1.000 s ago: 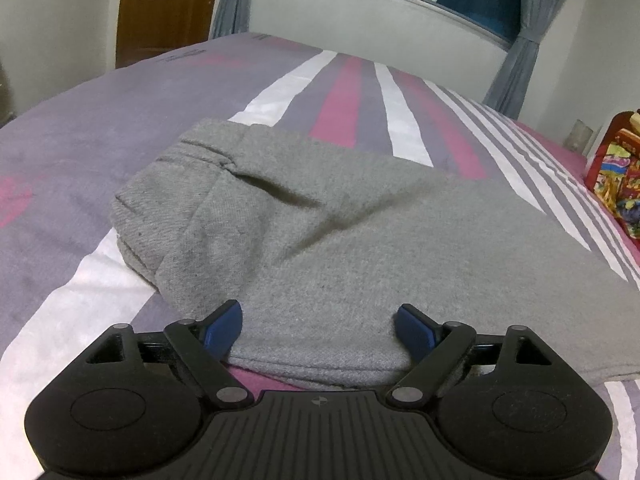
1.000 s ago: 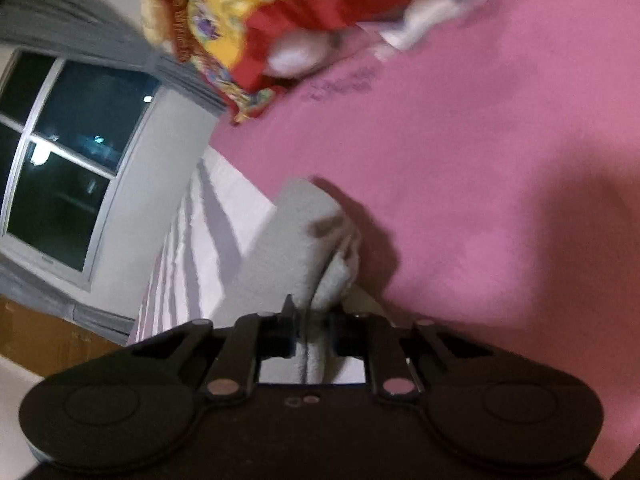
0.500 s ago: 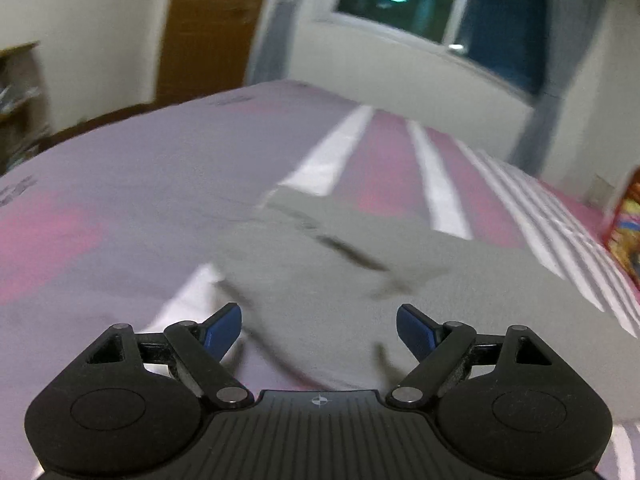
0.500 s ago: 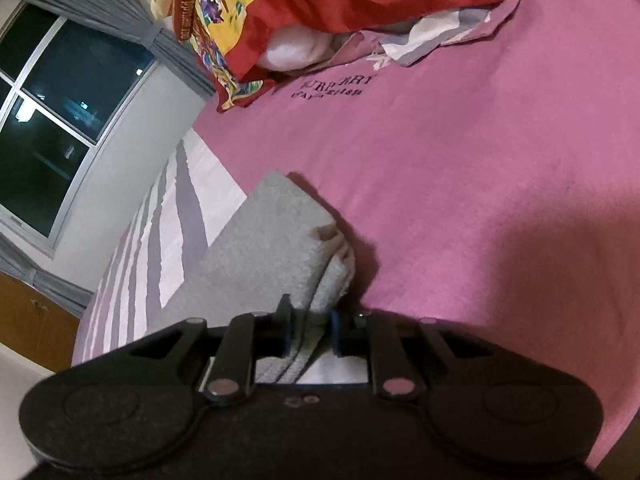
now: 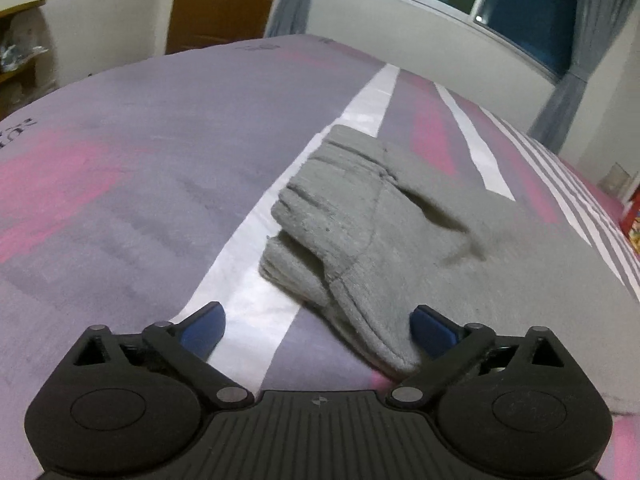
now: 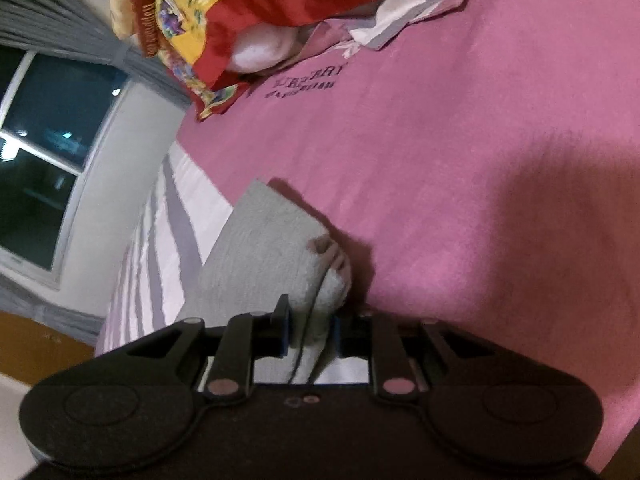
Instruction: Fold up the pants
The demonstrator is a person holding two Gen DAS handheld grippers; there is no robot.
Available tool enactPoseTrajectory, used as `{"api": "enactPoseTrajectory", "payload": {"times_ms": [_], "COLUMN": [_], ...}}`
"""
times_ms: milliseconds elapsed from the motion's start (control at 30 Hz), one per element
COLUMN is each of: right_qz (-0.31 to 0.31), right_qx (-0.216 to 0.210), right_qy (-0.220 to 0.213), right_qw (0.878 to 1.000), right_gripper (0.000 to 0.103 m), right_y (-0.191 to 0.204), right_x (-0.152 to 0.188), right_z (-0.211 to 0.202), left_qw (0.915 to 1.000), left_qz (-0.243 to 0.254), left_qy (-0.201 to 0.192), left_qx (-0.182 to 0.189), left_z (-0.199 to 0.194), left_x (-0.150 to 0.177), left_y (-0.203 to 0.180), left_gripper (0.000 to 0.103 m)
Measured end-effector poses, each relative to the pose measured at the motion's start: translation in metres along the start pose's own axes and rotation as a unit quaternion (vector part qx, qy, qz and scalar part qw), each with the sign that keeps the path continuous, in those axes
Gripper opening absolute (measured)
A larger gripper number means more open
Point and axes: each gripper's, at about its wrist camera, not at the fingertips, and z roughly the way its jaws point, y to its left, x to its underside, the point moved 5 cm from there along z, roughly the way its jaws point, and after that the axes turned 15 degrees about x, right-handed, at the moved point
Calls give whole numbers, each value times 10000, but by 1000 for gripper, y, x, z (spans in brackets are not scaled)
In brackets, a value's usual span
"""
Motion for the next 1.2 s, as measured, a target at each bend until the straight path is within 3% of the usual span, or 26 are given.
{"api": "enactPoseTrajectory", "payload": {"times_ms": [233,433,600,700,767,833,967,1000,1200], "right_qz": [-649,-1834,-2944,-3686,-4417,-5207,-6100,-6224,-6476], "right_qx": [488,64,-549,-1047,-1288,-1422,-1744,-1719,-1801], "right_qy": [-664,-858,-650,-401,-297,-261,-476,-537,-853], "right_qw": [9945,9793,9519,9228,8874,8414,7715,7617,7355], "right_gripper": [17,17,17,17,17,17,17,17,17], "right_y": [50,154,252,302,328,342,342,340,325], "right_x": [8,40,109,169,218,269,334,343,366], "right_z": [-16,-28,-22,-19,-17,-16,-25,-24,-38], "left_qw": [9996,9985,9979,9975,9973,9971,9968,9968,9967], "left_qz": [165,361,419,449,461,468,466,464,460], "left_qy": [-65,-185,-189,-219,-265,-299,-334,-345,-365], "left_qx": [230,369,452,496,512,524,548,554,559], "left_z": [-7,-5,-9,-12,-13,-14,-16,-17,-20], "left_x": [6,10,12,13,14,15,17,17,19], "left_y": [1,1,1,3,3,4,5,5,5], "left_gripper": [100,103,103,103,103,103,103,103,103]}}
